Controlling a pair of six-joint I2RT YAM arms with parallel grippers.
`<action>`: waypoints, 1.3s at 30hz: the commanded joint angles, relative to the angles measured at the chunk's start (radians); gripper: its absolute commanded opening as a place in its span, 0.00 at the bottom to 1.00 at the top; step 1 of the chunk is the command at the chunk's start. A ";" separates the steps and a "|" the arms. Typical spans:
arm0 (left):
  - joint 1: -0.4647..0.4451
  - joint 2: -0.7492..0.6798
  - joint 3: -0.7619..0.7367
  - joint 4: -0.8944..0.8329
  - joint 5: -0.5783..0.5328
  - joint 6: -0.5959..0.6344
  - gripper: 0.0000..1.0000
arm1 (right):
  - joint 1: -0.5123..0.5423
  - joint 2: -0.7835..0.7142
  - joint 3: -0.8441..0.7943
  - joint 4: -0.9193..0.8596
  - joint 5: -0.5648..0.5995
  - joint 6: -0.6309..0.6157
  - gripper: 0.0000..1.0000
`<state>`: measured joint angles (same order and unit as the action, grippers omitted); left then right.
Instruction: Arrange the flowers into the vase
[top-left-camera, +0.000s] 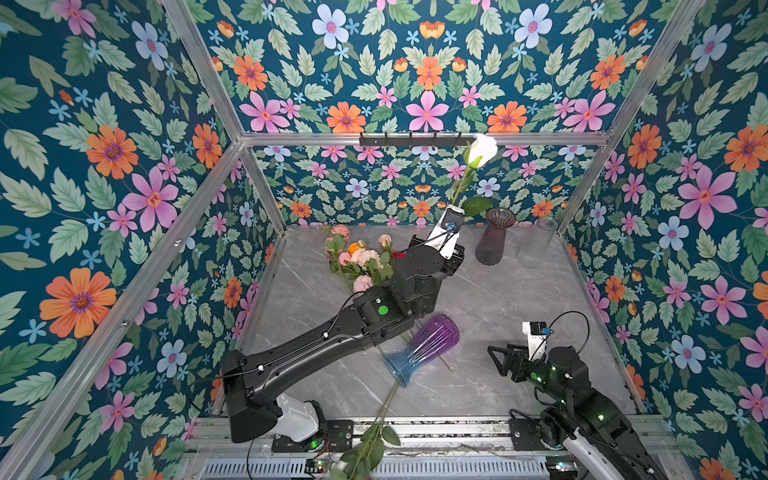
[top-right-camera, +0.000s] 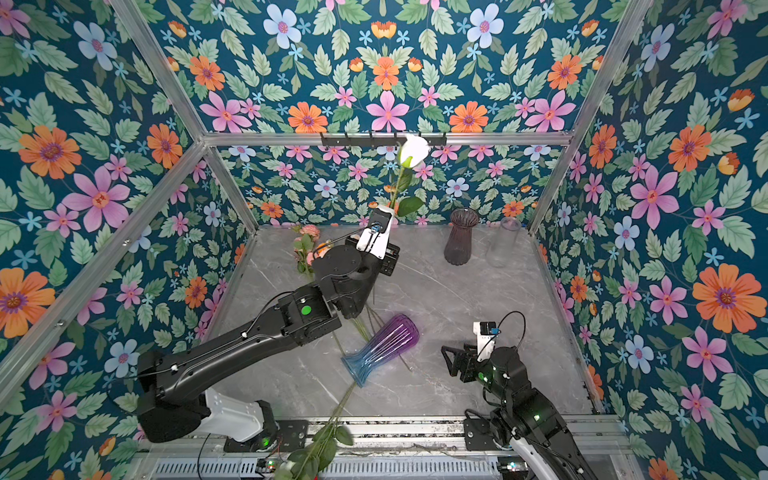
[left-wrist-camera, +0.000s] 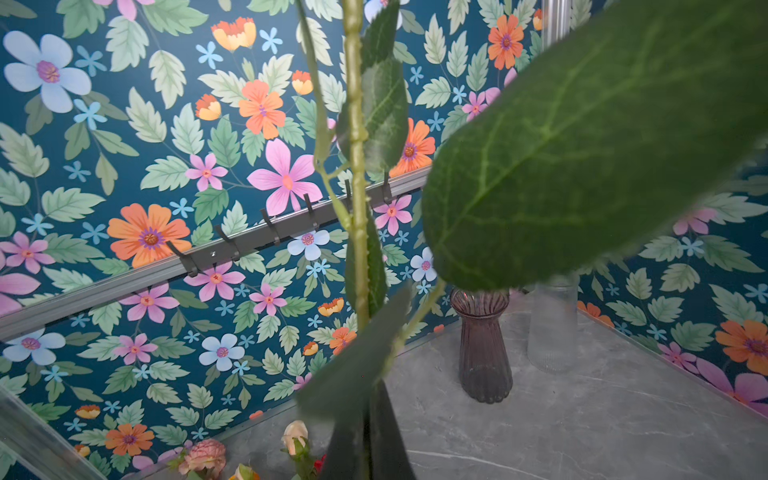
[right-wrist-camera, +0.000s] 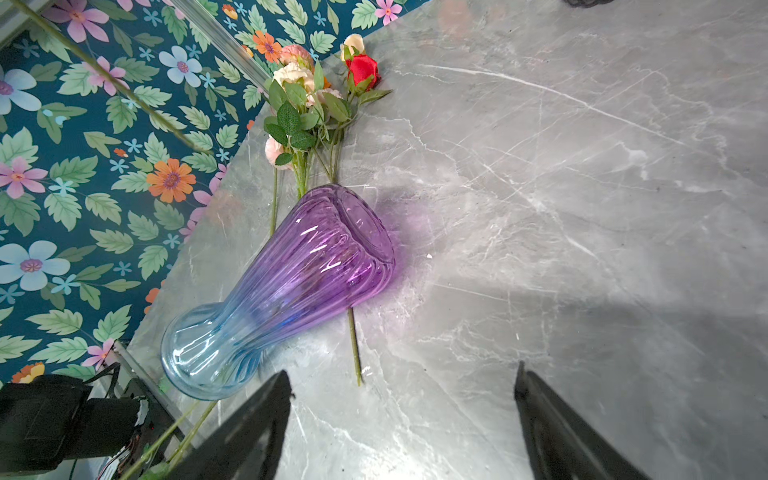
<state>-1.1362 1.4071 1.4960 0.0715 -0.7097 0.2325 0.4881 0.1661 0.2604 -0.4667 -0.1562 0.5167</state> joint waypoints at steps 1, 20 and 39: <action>0.000 -0.061 -0.047 -0.009 -0.039 -0.066 0.00 | 0.001 0.042 0.004 0.042 -0.022 -0.012 0.85; 0.012 -0.678 -0.566 -0.380 -0.175 -0.551 0.00 | 0.908 1.314 0.832 -0.234 0.734 0.074 0.82; 0.013 -0.839 -0.631 -0.550 -0.169 -0.658 0.00 | 1.041 1.819 1.383 -0.779 0.794 0.262 0.68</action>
<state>-1.1248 0.5793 0.8635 -0.4732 -0.8722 -0.4194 1.5196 1.9556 1.6062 -1.0977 0.6010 0.7147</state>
